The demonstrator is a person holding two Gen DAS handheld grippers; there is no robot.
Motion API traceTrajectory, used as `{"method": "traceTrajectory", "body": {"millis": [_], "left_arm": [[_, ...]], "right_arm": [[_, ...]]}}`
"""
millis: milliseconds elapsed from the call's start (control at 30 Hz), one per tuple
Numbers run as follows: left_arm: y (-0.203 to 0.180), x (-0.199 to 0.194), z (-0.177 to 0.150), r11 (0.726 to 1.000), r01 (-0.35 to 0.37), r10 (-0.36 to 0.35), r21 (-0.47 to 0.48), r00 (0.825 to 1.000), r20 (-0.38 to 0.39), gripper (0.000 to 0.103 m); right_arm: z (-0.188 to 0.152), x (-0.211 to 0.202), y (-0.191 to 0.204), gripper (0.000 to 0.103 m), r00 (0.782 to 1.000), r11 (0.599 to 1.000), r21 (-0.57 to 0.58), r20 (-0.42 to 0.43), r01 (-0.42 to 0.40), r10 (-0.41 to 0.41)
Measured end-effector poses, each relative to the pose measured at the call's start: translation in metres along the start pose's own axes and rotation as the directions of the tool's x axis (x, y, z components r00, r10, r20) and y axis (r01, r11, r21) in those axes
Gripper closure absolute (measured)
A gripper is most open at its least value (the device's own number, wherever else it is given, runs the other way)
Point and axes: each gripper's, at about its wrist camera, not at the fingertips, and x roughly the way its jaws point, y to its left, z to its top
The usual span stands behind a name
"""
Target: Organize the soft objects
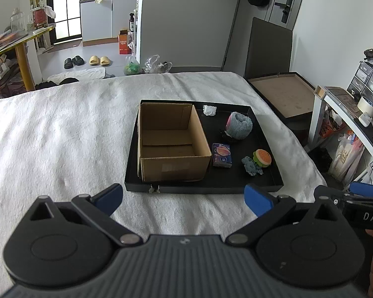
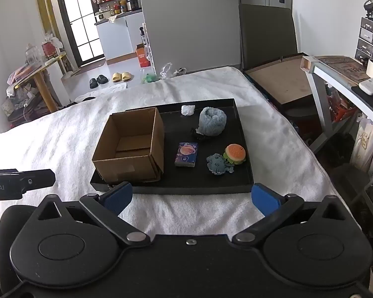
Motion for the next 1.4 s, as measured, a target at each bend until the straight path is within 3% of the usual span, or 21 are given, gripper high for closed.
{"method": "traceTrajectory", "body": {"millis": [500,600,867,1167,1400], "left_arm": [[-0.0006,-0.0004,0.0006,1.000,-0.002,0.002,0.002,1.000,0.001,0.000],[0.0002,-0.0011,0.0002,1.000,-0.004,0.004,0.001,1.000,0.003,0.000],[0.0026,-0.0034,-0.0017,1.000,-0.001,0.001,0.005,1.000,0.008,0.000],[0.0038,-0.0061,-0.0037,1.000,-0.006,0.006,0.006,1.000,0.012,0.000],[0.0026,-0.0068,-0.0027,1.000,-0.004,0.004,0.009,1.000,0.011,0.000]], "right_arm": [[-0.0004,-0.0040,-0.0009,0.000,1.000,1.000,0.007,0.001,0.008,-0.008],[0.0014,-0.0060,-0.0044,0.000,1.000,0.999,0.031,-0.001,-0.023,0.023],[-0.0003,-0.0040,-0.0012,0.000,1.000,1.000,0.002,0.004,0.021,-0.021],[-0.0037,-0.0054,-0.0048,0.000,1.000,0.999,0.041,-0.003,-0.011,0.011],[-0.0059,-0.0049,-0.0020,0.000,0.999,0.999,0.026,0.002,0.031,-0.032]]}}
